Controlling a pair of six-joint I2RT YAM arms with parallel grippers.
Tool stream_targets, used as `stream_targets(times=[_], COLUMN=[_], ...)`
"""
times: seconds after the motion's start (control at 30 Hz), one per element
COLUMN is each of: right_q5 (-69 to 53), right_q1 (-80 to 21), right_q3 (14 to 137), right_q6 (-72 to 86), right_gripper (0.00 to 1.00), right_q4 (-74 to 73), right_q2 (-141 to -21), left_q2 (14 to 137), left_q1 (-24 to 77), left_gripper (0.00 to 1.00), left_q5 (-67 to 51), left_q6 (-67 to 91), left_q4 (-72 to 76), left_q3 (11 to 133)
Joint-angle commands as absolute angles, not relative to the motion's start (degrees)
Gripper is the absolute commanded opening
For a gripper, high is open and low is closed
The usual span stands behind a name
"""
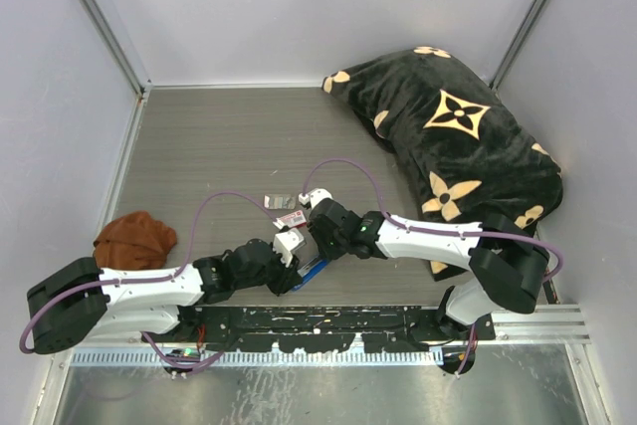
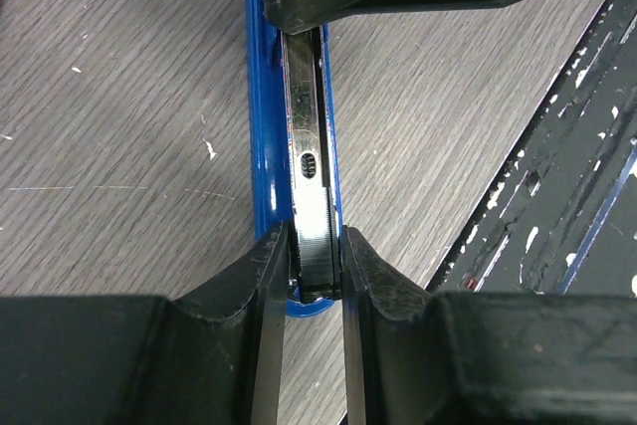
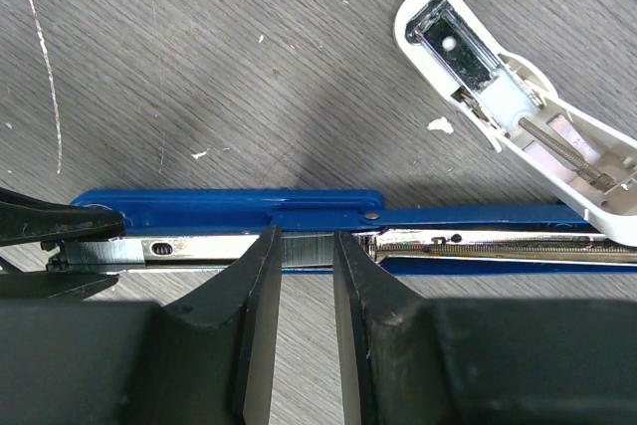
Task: Load the staples into the stapler
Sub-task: Place the staple at the center of the board.
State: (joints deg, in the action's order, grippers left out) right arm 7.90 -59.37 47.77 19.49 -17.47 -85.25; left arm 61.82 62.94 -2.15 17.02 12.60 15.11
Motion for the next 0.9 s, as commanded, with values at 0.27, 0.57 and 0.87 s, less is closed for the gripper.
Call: stream_targets(times=[0.27, 0.57, 0.87], right_q5=[8.54, 10.44, 10.34], right_q1=[-59.19, -59.15, -59.18], right_q3=[49.26, 49.74, 49.53], right_q6=[18.39, 19.71, 20.37], right_gripper=[0.17, 0.17, 0.17], right_q4=[-18.07, -20.04, -20.81], right_q2=[-83.95, -81.26, -80.27], left_q2=[61.71, 61.99, 61.84], left_q1=[63.46, 63.48, 63.46], left_gripper=[0.17, 0.16, 0.15], left_q5=[-0.06, -0.13, -0.06], left_q6=[15.82, 15.82, 15.91], left_q4=[13.05, 12.93, 12.74], left_q3=[17.27, 17.4, 17.46])
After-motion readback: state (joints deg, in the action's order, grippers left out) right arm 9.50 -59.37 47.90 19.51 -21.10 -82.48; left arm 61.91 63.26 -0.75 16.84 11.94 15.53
